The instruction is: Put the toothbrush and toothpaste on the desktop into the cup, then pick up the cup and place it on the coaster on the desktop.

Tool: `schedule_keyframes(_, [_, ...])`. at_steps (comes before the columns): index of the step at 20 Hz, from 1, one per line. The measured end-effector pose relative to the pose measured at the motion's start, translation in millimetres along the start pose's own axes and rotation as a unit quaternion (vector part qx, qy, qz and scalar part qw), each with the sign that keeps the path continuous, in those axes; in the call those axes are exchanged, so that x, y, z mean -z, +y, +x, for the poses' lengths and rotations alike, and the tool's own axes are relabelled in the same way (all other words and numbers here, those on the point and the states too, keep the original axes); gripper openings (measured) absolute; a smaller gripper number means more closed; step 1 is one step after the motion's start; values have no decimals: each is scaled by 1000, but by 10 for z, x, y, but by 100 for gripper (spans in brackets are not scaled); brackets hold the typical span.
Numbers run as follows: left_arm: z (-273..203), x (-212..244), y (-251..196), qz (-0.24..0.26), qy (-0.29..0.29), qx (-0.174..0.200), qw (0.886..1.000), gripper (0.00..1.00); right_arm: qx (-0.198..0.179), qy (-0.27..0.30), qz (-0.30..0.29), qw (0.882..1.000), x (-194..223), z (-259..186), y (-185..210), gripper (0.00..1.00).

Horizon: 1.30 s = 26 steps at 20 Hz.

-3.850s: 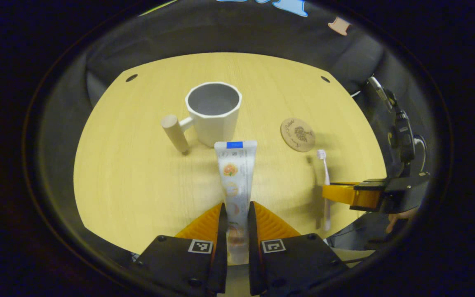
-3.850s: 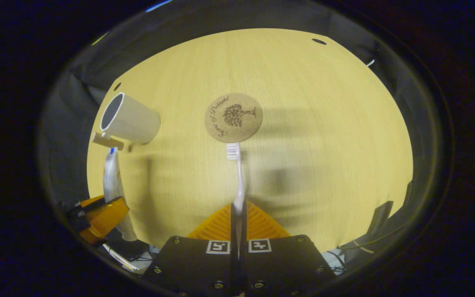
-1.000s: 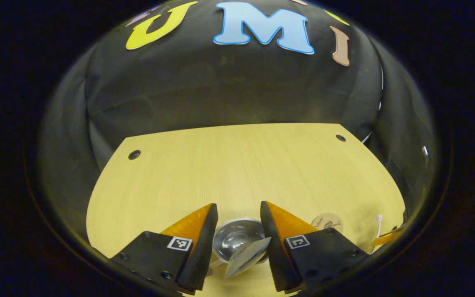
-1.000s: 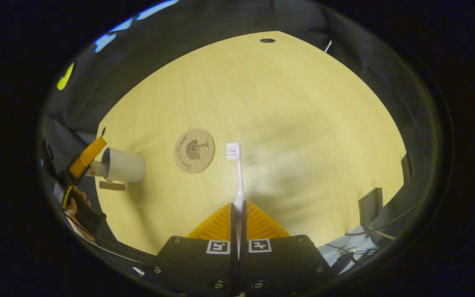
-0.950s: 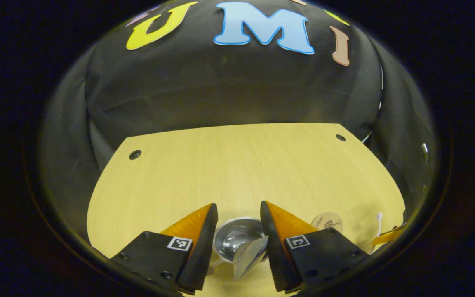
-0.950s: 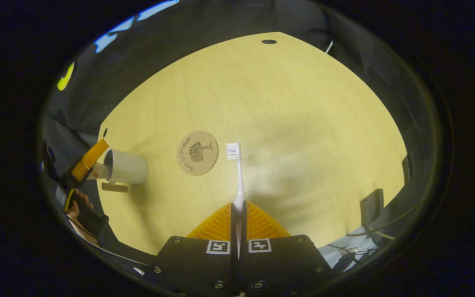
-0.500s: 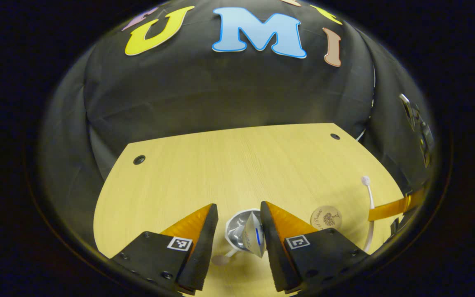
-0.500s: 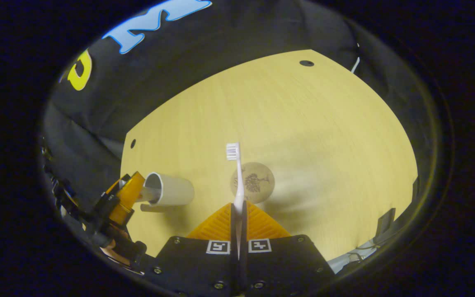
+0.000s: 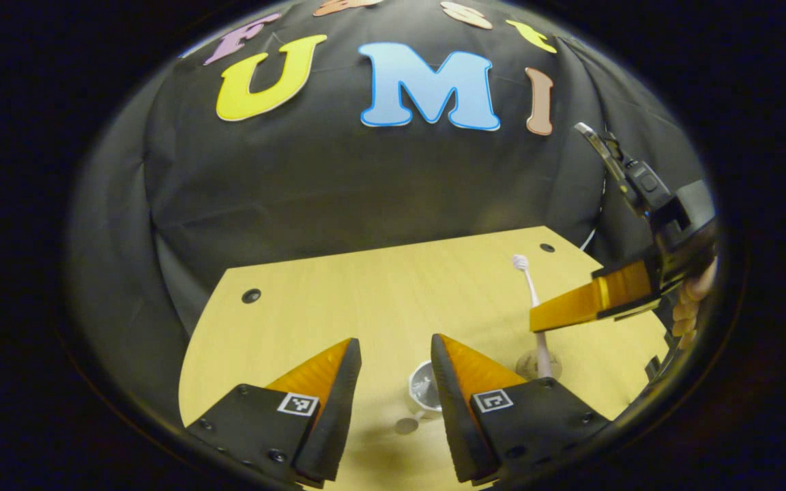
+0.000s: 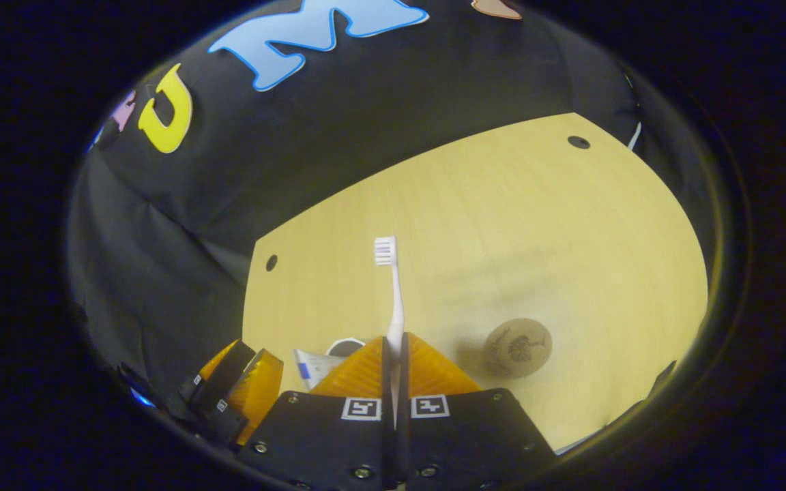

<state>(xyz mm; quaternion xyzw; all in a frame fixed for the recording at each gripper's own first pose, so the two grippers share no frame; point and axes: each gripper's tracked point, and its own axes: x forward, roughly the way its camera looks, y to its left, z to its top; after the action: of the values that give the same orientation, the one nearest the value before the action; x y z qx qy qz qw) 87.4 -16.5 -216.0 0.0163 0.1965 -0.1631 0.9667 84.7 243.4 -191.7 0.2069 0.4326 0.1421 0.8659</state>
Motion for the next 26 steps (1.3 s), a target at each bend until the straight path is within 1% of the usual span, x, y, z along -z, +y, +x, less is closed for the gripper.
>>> schedule_keyframes(3, [-149,-121,154,2,-14,-7,1000,65,-16,-22,-9,1000,-68,141,235,2])
schedule_keyframes(4, [-202,-139,227,3,-18,-11,1000,70,-24,-29,-10,999,-73,197,307,2])
schedule_keyframes(5, [-262,-139,293,5,-20,-17,1000,70,-27,-36,-13,999,-72,254,350,2])
schedule_keyframes(6, [-306,-125,350,6,-19,-21,1000,68,-26,-45,-20,998,-78,313,366,2])
schedule_keyframes(7, [-361,-105,403,6,-17,-24,1000,70,-25,-56,-28,998,-68,329,337,2])
schedule_keyframes(9, [-438,-45,519,1,-13,-31,999,70,-23,-77,-43,996,-70,355,340,2])
schedule_keyframes(11, [-515,15,619,-5,-10,-39,999,65,-29,-98,-47,994,-68,429,350,2])
schedule_keyframes(12, [-520,31,653,-7,-8,-43,999,65,-31,-108,-52,992,-66,474,350,2])
schedule_keyframes(14, [-541,52,733,-12,-4,-49,999,70,-28,-129,-69,989,-52,518,328,2])
schedule_keyframes(15, [-563,73,755,-14,-3,-49,999,70,-29,-138,-80,987,-51,552,331,2])
schedule_keyframes(16, [-574,106,760,-17,0,-49,999,68,-32,-149,-88,984,-42,574,329,2])
schedule_keyframes(17, [-590,146,770,-19,2,-49,999,68,-35,-157,-97,982,-34,588,332,2])
schedule_keyframes(18, [-606,180,767,-23,5,-48,999,70,-31,-162,-104,981,-19,614,315,2])
schedule_keyframes(20, [-590,258,778,-24,14,-47,999,70,-35,-173,-101,979,21,670,335,2])
schedule_keyframes(23, [-553,393,733,-13,32,-40,999,70,-36,-178,-93,979,158,636,273,3])
schedule_keyframes(25, [-526,458,694,-6,44,-33,998,70,-36,-195,-104,975,197,593,268,3])
schedule_keyframes(26, [-509,503,666,-5,47,-29,998,68,-37,-199,-107,973,241,579,308,3])
